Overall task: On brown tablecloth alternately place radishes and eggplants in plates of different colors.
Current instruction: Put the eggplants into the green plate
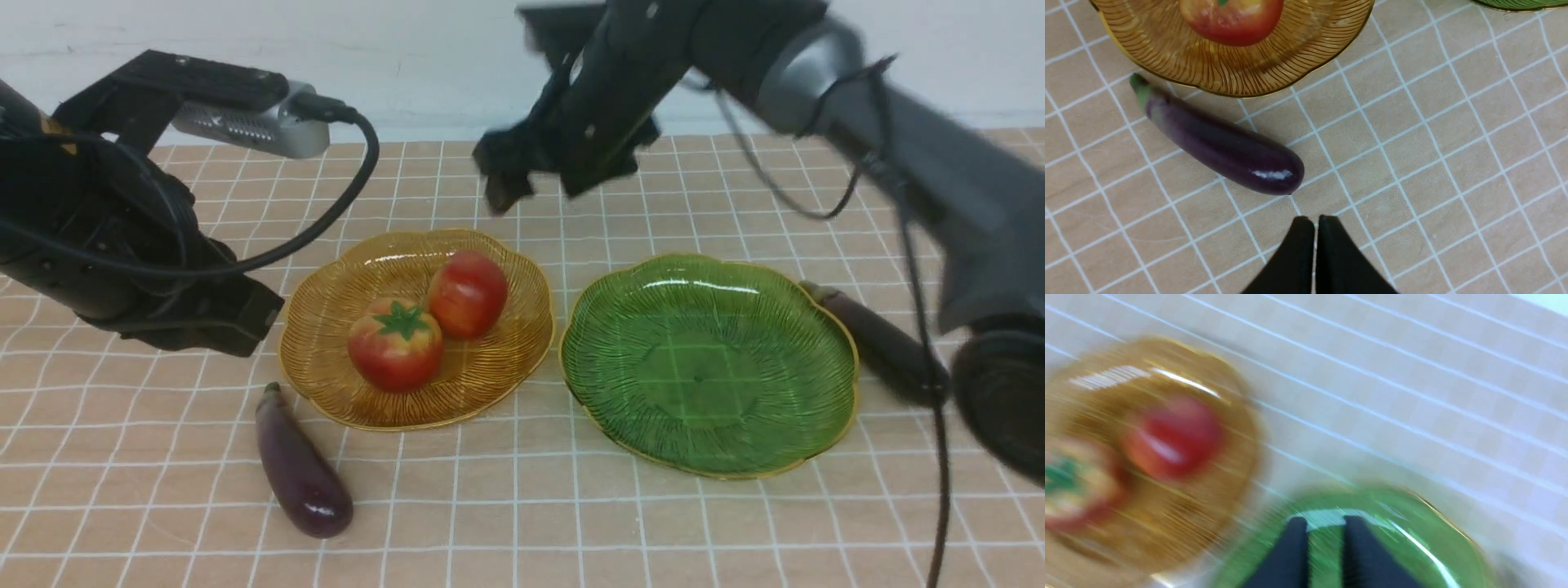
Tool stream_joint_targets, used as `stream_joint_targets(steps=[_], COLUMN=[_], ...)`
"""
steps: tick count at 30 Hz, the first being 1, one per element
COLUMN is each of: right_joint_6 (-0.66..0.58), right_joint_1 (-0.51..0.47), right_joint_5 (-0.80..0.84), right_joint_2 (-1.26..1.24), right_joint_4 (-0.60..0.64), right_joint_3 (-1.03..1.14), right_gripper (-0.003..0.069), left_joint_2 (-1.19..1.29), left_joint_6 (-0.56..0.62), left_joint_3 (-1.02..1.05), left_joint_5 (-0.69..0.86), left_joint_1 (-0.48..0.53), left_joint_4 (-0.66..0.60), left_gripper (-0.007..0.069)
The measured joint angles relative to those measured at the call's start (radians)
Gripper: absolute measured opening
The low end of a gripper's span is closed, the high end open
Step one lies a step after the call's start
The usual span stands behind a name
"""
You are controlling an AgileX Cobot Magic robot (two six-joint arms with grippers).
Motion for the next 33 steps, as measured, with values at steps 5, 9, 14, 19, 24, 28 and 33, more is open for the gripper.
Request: stream_joint_targets(steps=[5,9,14,19,24,28,33], right_joint_6=[0.001,-0.038,-0.071,-0.072,-0.082,-0.018,0.149], right_joint_1=[-0.162,-0.331,-0.387,-0.392,-0.392,-0.393,-0.395], right_joint_5=[0.000,0.000,-0.010,-0.020,-0.027,-0.032,-0.032], right_joint_2=[-0.135,-0.140,-0.098,0.008,0.115,0.127,0.045], right_joint_4=[-0.029,0.020,0.007,-0.075,-0.073,-0.122,-0.239], right_joint_3=[0.336,0.559,0.589,0.589,0.589,0.588,0.519], right_gripper=[0.0005,0.0085,0.0315,0.0531,0.0555,0.0355,0.0367], left_joint_2=[0.000,0.000,0.000,0.000,0.000,0.000,0.000], left_joint_6=[0.001,0.016,0.017,0.017,0.017,0.017,0.017], left_joint_3=[0.000,0.000,0.000,0.000,0.000,0.000,0.000], left_joint_5=[0.003,0.003,0.003,0.006,0.006,0.007,0.007], left_joint_1=[0.000,0.000,0.000,0.000,0.000,0.000,0.000], left_joint_4=[-0.008,-0.011,-0.022,-0.022,-0.022,-0.023,-0.023], left_gripper=[-0.0003,-0.0003,-0.0003,-0.0003,-0.0003,-0.0003,-0.0003])
